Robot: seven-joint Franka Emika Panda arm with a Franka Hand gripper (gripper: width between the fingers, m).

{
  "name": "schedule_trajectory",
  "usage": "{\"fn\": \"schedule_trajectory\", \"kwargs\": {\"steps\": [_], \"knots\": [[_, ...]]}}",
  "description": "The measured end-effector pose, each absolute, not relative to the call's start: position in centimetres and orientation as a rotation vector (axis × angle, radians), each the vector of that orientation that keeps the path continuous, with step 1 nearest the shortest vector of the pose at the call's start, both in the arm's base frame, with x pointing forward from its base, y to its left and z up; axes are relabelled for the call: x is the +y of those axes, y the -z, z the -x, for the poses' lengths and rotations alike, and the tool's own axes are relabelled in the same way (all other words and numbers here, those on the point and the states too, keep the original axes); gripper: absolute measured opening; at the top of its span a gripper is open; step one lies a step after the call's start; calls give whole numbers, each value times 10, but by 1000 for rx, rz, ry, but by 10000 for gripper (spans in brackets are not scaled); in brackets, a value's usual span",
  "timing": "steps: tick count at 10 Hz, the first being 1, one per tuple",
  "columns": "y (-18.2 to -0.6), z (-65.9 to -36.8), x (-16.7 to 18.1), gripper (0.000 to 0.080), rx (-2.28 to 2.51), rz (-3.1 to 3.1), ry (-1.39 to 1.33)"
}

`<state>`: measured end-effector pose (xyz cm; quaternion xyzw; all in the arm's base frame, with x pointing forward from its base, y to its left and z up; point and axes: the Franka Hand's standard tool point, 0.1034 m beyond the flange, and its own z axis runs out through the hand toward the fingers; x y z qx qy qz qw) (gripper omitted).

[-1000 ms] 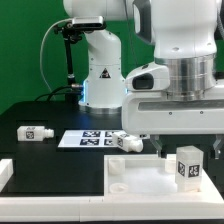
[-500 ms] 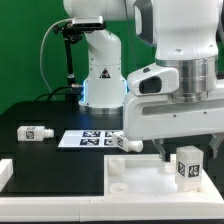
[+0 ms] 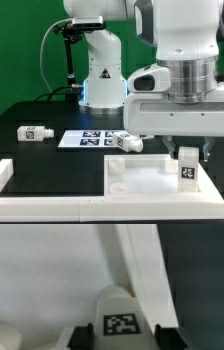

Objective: Assemble one leg

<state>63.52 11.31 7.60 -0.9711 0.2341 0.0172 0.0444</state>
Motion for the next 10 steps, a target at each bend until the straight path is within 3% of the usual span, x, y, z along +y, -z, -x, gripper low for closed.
{"fn": "schedule_trajectory", "kwargs": {"steps": [5,9,10], "knots": [[-73,-636,127,287,1750,2427,-102],[-73,-636,127,287,1773,2401,-107],[-71,-633,127,465,1647,2497,-110]]}}
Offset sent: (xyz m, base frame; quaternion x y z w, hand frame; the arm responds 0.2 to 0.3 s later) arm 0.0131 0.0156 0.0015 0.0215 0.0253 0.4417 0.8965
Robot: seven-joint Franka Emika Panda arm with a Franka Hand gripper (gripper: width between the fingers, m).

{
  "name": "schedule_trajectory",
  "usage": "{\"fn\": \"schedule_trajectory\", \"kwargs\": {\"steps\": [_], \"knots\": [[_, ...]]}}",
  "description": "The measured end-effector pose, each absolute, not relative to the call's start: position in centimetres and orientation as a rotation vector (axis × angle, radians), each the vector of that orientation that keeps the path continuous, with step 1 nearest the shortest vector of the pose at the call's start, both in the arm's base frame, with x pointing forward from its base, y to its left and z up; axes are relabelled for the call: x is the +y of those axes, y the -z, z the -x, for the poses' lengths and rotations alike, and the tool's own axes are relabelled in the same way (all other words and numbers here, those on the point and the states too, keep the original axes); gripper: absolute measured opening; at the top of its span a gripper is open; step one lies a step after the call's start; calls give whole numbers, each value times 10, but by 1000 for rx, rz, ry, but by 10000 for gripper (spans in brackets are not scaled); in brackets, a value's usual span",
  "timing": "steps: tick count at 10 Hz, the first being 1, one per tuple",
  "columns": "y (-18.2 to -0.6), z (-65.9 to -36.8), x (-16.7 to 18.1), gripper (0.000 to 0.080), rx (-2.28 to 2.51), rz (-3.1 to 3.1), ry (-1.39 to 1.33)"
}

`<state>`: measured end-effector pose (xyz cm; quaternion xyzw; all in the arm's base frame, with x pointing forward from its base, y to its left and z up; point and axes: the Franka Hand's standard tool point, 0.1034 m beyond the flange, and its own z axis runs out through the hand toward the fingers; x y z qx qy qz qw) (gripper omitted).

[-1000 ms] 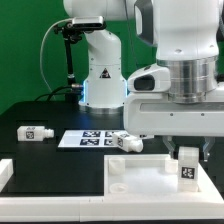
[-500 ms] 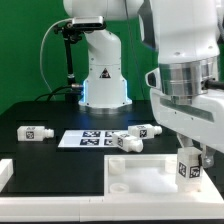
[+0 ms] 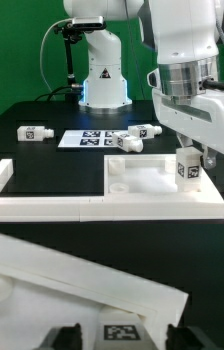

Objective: Assemble one leg

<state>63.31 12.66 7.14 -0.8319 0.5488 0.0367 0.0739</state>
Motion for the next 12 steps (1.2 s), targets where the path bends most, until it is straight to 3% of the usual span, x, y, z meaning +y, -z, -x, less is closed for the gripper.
{"fn": "schedule_trajectory", "kwargs": {"steps": [1,2,3,6,10,11,12], "knots": [[-72,-634,123,465,1386,2667,-88],[-75,-638,116,606,1092,2800,-66],[-75,-640,112,636,964,2844,-61],[-74,-640,112,649,691,2921,-41],[-76,-641,106,649,-160,3077,4],[-76,-641,106,649,-134,3078,2],[-76,-641,107,532,-116,3078,1]]}}
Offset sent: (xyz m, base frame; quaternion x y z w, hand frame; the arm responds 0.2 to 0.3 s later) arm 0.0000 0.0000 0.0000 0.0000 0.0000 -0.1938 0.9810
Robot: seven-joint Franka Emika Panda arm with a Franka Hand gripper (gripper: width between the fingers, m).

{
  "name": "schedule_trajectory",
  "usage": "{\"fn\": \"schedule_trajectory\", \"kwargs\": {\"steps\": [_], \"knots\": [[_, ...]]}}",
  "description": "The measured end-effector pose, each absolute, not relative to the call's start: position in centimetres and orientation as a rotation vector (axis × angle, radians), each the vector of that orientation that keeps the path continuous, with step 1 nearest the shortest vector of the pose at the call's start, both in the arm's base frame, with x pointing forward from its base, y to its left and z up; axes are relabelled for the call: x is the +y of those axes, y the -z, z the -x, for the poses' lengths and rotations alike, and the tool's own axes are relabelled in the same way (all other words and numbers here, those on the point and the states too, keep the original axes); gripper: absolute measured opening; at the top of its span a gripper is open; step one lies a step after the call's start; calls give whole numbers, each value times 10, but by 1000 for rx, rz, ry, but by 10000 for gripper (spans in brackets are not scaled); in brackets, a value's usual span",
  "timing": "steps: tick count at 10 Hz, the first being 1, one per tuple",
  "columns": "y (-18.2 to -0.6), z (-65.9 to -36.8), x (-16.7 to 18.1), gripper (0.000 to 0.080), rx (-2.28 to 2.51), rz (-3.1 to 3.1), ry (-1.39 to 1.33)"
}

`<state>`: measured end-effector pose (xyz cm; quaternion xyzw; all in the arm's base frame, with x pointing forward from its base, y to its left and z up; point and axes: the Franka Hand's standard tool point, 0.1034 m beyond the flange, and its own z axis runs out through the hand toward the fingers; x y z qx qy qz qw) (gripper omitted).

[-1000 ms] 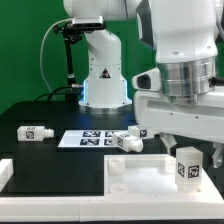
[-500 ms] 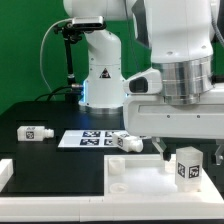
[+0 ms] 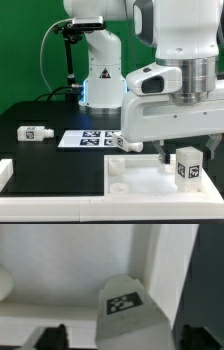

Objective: Assemble one leg

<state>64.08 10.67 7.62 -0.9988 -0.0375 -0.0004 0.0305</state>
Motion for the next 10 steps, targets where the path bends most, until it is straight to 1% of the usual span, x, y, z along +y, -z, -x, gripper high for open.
{"fn": "schedule_trajectory", "kwargs": {"steps": [1,2,3,5,7,10], "knots": [[-76,-641,106,396,-115,3079,1],[-76,-641,107,396,-51,3077,-1],[-76,-641,107,285,89,3075,-6],[-76,-641,109,285,300,3061,-4],[-75,-640,110,285,648,3010,10],[-76,-641,110,285,1313,2741,-38]]}}
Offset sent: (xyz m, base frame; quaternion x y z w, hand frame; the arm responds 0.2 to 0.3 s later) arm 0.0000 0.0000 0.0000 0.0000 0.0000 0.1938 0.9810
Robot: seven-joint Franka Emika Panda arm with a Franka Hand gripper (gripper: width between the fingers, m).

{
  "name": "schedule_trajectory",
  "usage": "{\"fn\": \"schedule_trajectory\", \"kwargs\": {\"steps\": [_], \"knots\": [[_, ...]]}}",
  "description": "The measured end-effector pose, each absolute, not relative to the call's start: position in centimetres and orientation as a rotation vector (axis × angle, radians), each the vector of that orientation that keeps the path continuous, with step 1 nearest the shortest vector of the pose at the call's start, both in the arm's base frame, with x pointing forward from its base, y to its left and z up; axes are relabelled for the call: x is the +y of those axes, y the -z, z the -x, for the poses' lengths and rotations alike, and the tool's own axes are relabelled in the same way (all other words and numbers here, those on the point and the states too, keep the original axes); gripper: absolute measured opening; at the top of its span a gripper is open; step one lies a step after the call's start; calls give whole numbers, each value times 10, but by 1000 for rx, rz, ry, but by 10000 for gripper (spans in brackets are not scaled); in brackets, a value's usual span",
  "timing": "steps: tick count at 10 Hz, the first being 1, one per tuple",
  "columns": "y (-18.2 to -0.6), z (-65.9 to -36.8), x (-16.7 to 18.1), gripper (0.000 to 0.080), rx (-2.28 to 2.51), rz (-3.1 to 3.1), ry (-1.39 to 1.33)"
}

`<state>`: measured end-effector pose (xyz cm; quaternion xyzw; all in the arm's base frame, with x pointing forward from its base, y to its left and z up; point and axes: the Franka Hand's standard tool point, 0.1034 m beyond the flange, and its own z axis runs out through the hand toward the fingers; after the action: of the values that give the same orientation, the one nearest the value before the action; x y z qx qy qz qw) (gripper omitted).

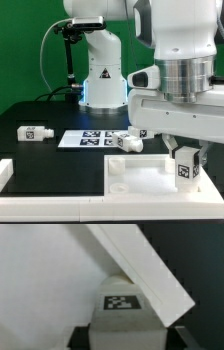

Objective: Assemble one leg

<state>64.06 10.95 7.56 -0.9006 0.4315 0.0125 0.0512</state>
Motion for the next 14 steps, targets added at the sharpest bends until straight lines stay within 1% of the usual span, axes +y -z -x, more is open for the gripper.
{"fn": "schedule_trajectory", "kwargs": {"steps": [1,2,4,6,9,11,14], "knots": [[-75,-640,110,285,1529,2605,-64],[-75,-641,110,285,1634,2529,-79],[-75,-641,110,285,1728,2466,-88],[-75,-641,110,285,1921,2311,-114],[-76,-643,106,285,2271,1922,-195],[-76,-644,110,285,2454,1648,-191],[-76,-644,110,287,2445,1663,-170]]}}
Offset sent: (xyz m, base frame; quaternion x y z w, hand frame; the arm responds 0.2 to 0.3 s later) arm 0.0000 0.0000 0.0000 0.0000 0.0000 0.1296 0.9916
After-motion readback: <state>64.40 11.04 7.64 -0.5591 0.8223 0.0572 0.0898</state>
